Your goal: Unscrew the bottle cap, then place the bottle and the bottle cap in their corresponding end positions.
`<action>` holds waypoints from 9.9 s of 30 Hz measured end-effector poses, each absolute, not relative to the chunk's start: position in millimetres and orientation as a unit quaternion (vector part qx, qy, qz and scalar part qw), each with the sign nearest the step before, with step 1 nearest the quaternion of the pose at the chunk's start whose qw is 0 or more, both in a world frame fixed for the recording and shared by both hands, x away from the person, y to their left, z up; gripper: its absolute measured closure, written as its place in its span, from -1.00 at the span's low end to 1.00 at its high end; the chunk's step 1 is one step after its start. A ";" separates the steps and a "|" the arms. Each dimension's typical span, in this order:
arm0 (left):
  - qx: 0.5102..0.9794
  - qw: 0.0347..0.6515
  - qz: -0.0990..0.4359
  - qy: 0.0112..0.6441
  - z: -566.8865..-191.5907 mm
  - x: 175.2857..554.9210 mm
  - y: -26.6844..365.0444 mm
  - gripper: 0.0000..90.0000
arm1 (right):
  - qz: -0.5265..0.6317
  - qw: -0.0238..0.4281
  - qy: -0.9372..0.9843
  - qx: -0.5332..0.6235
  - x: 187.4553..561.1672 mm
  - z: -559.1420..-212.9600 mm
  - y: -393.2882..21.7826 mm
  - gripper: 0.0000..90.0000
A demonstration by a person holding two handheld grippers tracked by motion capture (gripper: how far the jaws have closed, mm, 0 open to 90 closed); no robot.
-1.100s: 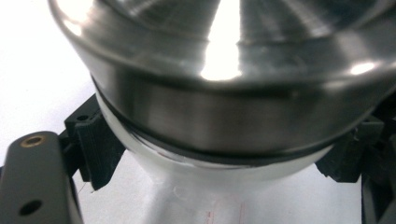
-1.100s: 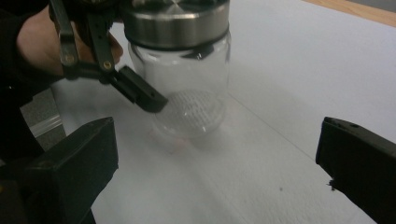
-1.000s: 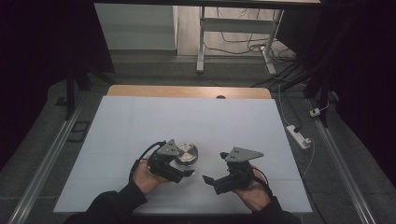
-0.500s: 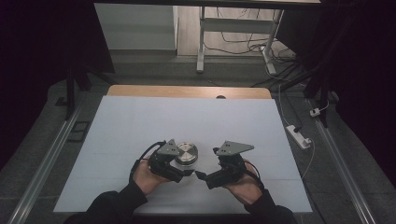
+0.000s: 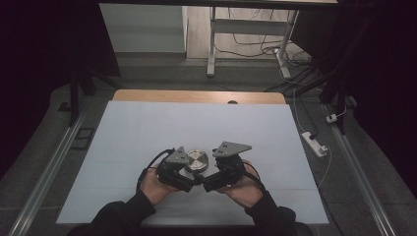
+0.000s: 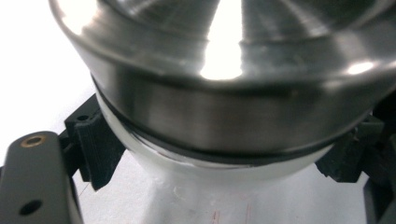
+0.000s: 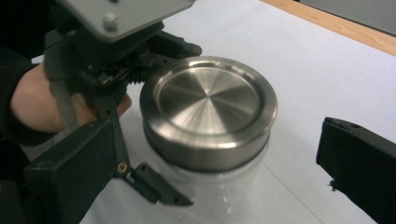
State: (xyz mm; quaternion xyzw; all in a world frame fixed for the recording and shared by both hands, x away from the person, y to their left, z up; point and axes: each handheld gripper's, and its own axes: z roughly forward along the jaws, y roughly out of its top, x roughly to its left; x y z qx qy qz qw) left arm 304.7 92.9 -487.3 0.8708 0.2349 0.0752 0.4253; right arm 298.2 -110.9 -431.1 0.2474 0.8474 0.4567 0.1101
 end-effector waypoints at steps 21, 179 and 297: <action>0.880 0.417 0.082 0.214 -486.9 302.4 88.0 -0.65 | 0.468 0.111 0.846 0.229 304.9 -441.8 -95.2 -0.61; 0.873 0.470 0.004 0.132 -472.1 298.1 93.9 -0.65 | 0.508 0.033 0.853 0.115 306.2 -418.4 -118.3 -0.59; 0.850 0.468 0.084 0.225 -478.9 365.6 94.4 -0.65 | 0.526 0.081 0.832 0.158 264.7 -451.0 -142.4 -0.59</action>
